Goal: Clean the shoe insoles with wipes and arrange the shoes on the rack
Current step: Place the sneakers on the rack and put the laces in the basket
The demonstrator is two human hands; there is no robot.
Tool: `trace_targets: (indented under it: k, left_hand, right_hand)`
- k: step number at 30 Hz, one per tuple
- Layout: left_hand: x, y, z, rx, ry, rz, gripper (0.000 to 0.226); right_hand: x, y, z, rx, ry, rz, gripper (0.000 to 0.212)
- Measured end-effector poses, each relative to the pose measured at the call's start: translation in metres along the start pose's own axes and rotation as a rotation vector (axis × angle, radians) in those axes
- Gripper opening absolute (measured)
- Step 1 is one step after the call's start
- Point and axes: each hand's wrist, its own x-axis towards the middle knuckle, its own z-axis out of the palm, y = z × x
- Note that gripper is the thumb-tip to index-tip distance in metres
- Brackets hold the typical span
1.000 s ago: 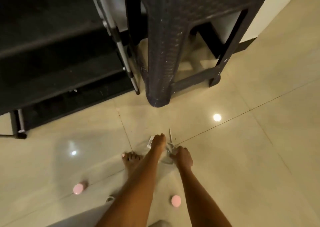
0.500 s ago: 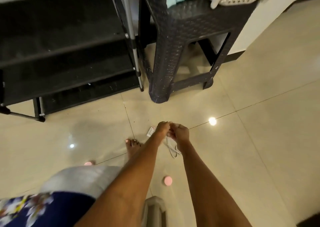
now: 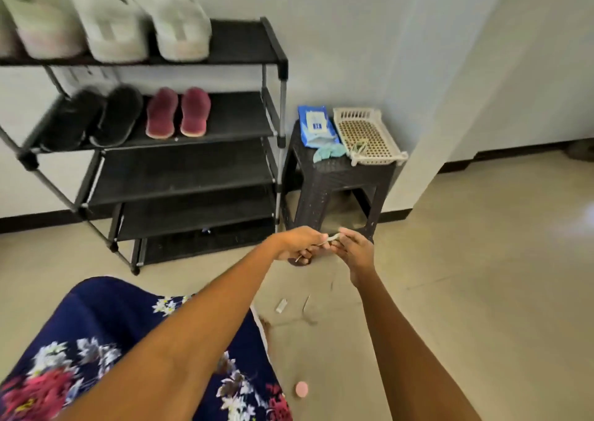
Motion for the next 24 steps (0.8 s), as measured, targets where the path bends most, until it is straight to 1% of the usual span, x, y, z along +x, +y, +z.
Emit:
trace_targets:
  k: [2,4,6,8,11,14,16,18,21,24]
  left_hand:
    - [-0.026,0.025,0.002,0.029,0.013,0.090,0.024]
    - [-0.051,0.049,0.002,0.071,0.031,0.191,0.021]
    - [-0.076,0.075,0.001,0.111,0.024,0.258,0.022]
    - [-0.104,0.101,0.001,0.128,-0.004,0.319,0.023]
    - [-0.145,0.137,-0.001,0.047,-0.062,0.417,0.023]
    - [-0.186,0.160,0.002,0.024,-0.029,0.504,0.032]
    - [-0.207,0.170,0.003,0.033,0.035,0.578,0.032]
    - [-0.221,0.176,0.003,-0.045,0.065,0.657,0.030]
    - [-0.235,0.179,0.003,-0.225,0.111,0.756,0.027]
    - [-0.245,0.177,-0.002,-0.492,0.134,0.819,0.025]
  right_hand:
    - [-0.020,-0.030,0.002,-0.062,-0.110,-0.080,0.024]
    - [-0.041,-0.061,0.004,-0.213,-0.193,-0.196,0.026]
    - [-0.064,-0.091,0.007,-0.314,-0.227,-0.319,0.022]
    - [-0.089,-0.120,0.011,-0.326,-0.189,-0.436,0.016]
    - [-0.124,-0.164,0.021,-0.358,-0.081,-0.601,0.012]
    - [-0.159,-0.199,0.035,-0.390,-0.038,-0.743,0.013]
    - [-0.170,-0.215,0.044,-0.403,-0.011,-0.796,0.017]
    - [-0.177,-0.225,0.054,-0.393,0.005,-0.819,0.018]
    - [-0.185,-0.234,0.074,-0.434,-0.052,-0.809,0.018]
    - [-0.196,-0.234,0.091,-0.448,-0.140,-0.766,0.030]
